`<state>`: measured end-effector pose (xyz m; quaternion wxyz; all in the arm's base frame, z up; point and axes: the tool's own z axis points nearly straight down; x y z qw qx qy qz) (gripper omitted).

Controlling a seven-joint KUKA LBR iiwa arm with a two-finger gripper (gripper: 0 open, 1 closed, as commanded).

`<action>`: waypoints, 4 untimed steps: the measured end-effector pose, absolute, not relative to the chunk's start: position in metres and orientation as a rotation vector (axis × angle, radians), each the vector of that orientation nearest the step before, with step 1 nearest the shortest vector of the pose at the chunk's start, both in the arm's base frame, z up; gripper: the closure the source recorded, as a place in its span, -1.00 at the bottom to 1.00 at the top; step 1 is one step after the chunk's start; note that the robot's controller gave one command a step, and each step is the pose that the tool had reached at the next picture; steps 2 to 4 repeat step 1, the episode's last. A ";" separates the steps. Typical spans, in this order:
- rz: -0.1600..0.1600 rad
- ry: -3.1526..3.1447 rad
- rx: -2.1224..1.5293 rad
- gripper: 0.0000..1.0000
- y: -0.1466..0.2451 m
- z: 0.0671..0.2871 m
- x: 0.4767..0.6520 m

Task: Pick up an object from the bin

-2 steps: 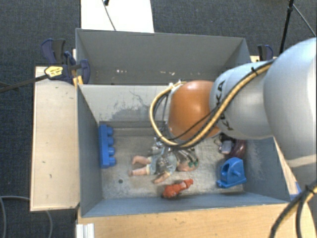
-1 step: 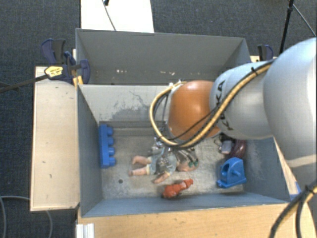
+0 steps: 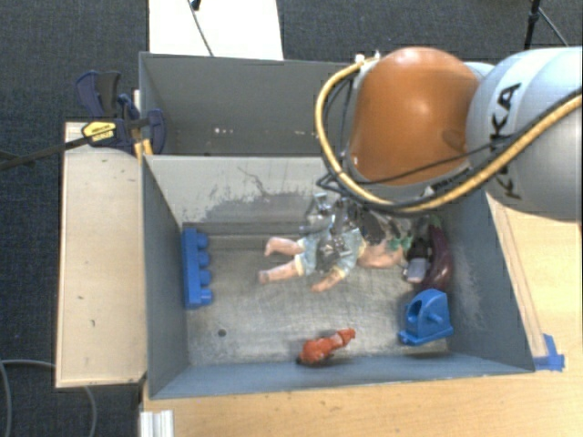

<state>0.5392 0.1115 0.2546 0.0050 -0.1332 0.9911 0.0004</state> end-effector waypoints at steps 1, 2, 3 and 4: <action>0.001 3.112 -0.417 1.00 0.111 0.250 0.538; 0.001 3.112 -0.417 1.00 0.111 0.250 0.538; 0.001 3.112 -0.417 1.00 0.111 0.250 0.538; 0.001 3.112 -0.417 1.00 0.111 0.250 0.538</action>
Offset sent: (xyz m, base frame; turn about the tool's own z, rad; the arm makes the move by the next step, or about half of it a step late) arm 0.0358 0.0511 -0.0044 -0.2963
